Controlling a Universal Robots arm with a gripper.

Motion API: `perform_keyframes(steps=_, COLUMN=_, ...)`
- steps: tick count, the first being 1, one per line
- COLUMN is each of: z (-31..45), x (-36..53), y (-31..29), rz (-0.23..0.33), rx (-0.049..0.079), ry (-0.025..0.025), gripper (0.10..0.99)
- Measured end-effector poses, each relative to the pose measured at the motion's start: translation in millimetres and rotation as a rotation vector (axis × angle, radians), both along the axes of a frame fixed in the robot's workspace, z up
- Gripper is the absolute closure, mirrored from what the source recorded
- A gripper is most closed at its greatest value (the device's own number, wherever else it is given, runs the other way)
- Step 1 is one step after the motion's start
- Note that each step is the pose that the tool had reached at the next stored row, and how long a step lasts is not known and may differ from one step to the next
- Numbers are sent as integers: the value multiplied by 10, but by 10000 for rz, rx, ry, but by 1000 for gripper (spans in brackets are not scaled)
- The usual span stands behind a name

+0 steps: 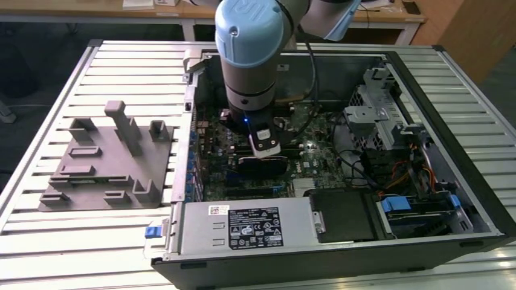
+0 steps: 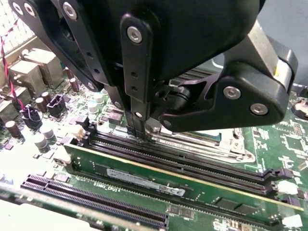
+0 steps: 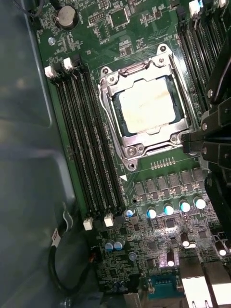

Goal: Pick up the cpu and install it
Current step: 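Install the second cpu locking lever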

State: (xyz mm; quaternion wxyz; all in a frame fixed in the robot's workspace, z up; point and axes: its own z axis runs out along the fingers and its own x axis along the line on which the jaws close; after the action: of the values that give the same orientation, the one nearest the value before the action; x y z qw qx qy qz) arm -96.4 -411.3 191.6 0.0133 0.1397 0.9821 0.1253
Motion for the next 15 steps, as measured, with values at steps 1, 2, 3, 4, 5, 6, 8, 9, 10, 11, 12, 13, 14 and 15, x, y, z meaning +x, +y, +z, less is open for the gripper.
perform_keyframes(steps=1, z=-3, x=-4, y=-1, rz=0, rx=-3, ry=2, gripper=980)
perform_keyframes(steps=2, z=-3, x=-6, y=-1, rz=0, rx=-5, ry=4, gripper=980)
perform_keyframes(steps=3, z=-4, x=-7, y=-1, rz=2, rx=-10, ry=3, gripper=980)
perform_keyframes(steps=4, z=-4, x=-7, y=0, rz=1, rx=-14, ry=2, gripper=980)
perform_keyframes(steps=5, z=-4, x=-7, y=0, rz=1, rx=-15, ry=1, gripper=980)
perform_keyframes(steps=6, z=4, x=-8, y=0, rz=0, rx=-18, ry=2, gripper=980)
perform_keyframes(steps=8, z=43, x=-7, y=1, rz=0, rx=-11, ry=-1, gripper=980)
perform_keyframes(steps=9, z=74, x=-8, y=0, rz=-1, rx=-15, ry=1, gripper=980)
perform_keyframes(steps=10, z=110, x=-8, y=0, rz=0, rx=-15, ry=0, gripper=980)
perform_keyframes(steps=11, z=144, x=-8, y=0, rz=-1, rx=-15, ry=0, gripper=980)
perform_keyframes(steps=12, z=179, x=-8, y=0, rz=0, rx=-18, ry=1, gripper=980)
perform_keyframes(steps=13, z=212, x=-8, y=0, rz=0, rx=-22, ry=1, gripper=980)
perform_keyframes(steps=14, z=238, x=-7, y=0, rz=1, rx=-33, ry=1, gripper=980)
perform_keyframes(steps=15, z=243, x=-7, y=1, rz=0, rx=-53, ry=0, gripper=980)
